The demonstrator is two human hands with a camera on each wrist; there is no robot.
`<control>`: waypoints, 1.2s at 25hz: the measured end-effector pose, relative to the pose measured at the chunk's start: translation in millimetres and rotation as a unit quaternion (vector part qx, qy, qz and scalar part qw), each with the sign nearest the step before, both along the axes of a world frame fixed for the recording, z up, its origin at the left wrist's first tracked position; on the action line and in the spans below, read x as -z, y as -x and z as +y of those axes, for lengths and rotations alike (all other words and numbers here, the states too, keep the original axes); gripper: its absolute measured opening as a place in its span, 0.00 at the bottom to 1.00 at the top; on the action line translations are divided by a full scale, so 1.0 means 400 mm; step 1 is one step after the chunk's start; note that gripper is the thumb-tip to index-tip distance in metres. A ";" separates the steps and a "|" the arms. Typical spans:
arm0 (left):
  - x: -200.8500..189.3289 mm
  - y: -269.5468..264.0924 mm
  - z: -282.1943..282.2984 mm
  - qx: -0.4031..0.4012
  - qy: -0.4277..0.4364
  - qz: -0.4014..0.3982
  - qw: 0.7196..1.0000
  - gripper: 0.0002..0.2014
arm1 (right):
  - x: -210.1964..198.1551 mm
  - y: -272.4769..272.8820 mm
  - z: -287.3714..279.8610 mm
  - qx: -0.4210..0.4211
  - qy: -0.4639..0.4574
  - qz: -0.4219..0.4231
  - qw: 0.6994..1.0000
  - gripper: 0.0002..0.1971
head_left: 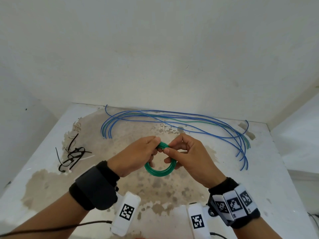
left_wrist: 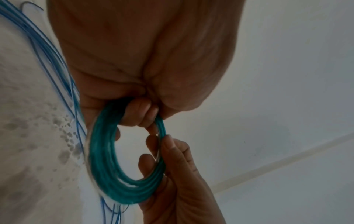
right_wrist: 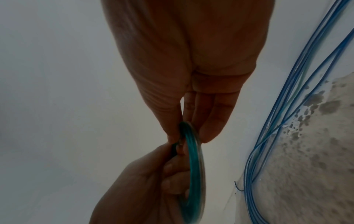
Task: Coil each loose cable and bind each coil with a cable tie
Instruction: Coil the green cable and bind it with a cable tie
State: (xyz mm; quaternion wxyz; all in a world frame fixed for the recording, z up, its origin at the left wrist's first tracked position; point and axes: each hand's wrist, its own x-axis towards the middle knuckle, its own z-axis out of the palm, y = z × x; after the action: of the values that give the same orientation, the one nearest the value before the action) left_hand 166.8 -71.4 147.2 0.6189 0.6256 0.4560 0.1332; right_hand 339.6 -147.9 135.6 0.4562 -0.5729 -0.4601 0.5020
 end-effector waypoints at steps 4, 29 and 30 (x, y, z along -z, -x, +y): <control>0.025 -0.005 -0.011 -0.012 -0.095 0.055 0.994 0.17 | 0.007 -0.002 0.001 -0.034 0.029 -0.032 0.998 0.08; 0.173 0.362 0.191 -0.050 0.035 -0.042 0.997 0.09 | 0.126 0.369 0.237 -0.049 0.146 -0.032 0.988 0.10; 0.194 0.398 0.205 -0.058 0.038 -0.041 0.997 0.09 | 0.141 0.406 0.259 -0.053 0.160 -0.029 0.985 0.10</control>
State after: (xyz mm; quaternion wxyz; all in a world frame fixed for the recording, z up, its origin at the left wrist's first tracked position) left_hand 7.7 10.4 69.7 0.6514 0.5681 0.4707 0.1772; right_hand 177.1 -44.2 79.1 0.3179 -0.6273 -0.4169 0.5759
